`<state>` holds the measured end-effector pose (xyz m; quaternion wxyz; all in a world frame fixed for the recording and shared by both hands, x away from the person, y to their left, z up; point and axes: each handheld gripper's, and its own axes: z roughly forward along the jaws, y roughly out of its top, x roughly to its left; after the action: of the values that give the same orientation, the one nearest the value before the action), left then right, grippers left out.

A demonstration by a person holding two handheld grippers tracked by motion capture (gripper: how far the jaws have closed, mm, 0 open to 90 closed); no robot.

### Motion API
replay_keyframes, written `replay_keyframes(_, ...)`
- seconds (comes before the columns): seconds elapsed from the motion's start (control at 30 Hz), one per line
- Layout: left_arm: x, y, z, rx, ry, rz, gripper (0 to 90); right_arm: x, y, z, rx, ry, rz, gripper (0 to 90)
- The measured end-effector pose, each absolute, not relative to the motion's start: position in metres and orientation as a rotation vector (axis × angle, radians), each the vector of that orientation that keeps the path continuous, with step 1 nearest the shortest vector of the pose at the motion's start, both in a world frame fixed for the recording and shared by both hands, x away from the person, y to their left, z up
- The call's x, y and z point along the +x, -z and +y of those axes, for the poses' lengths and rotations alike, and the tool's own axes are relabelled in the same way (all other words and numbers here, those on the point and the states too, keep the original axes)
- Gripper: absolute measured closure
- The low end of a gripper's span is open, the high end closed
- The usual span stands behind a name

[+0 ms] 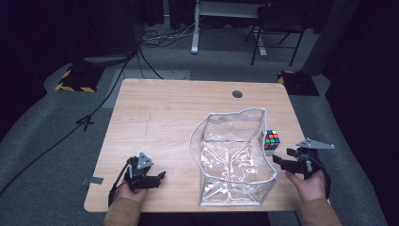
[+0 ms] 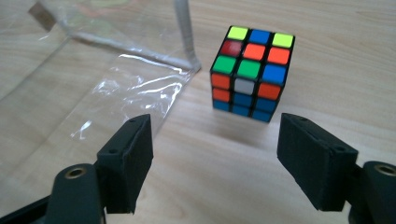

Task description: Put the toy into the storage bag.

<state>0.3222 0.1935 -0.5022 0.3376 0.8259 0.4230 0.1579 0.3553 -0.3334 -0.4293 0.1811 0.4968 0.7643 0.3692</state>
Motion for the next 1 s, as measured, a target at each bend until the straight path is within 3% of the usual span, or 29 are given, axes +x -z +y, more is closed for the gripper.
replay_keyframes(0.67, 0.324, 0.502, 0.192, 2.154, -0.41, 1.1, 20.9, 0.423, 0.447, -0.308, 1.489, -0.883, 2.091, 24.1)
replay_keyframes(0.83, 0.324, 0.502, 0.192, 2.154, -0.41, 1.101, 20.7, 0.433, 0.453, -0.307, 1.497, -0.823, 2.095, 34.1)
replay_keyframes(1.0, 0.324, 0.502, 0.192, 2.154, -0.41, 1.1, 20.7, 0.43, 0.452, -0.309, 1.471, -0.813, 2.125, 34.2)
